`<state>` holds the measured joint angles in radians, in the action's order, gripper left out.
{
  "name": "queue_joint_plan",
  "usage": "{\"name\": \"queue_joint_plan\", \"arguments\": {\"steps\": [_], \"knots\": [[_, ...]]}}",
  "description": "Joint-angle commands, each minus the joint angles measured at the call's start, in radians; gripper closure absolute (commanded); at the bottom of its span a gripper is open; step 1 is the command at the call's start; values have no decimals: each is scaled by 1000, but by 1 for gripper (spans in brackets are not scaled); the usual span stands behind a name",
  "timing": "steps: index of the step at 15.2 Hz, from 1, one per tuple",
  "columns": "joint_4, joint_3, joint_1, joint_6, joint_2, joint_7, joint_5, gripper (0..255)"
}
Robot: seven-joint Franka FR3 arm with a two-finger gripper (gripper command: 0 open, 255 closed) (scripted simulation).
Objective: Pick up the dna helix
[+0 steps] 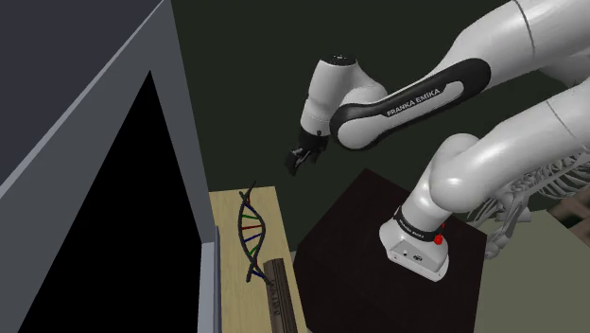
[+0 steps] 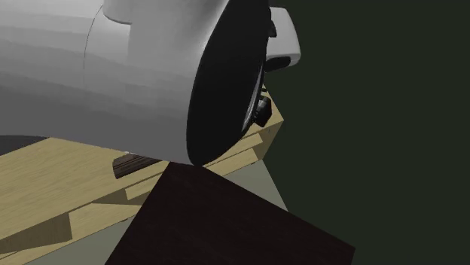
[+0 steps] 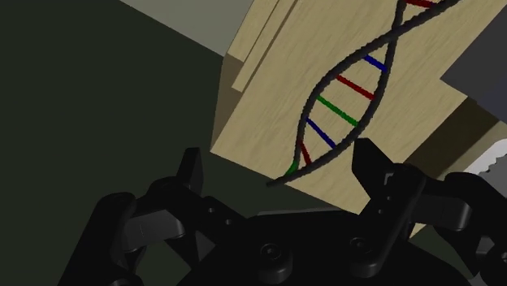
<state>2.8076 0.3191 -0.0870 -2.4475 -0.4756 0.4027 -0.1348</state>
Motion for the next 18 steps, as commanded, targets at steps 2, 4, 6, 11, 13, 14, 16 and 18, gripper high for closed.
{"name": "queue_joint_plan", "arguments": {"steps": [2,4,6,11,13,14,16,18], "knots": [[1,82,30,-171,128,102,39,0],[-15,151,82,-272,225,201,116,0],[-44,237,171,-360,328,354,270,0],[-218,265,270,-403,635,1043,1059,0],[-301,172,172,-385,736,1229,1251,0],[-342,138,132,-374,781,1304,1325,0],[-423,90,69,-351,869,1430,1445,0],[-504,56,17,-325,951,1528,1535,0]]}}
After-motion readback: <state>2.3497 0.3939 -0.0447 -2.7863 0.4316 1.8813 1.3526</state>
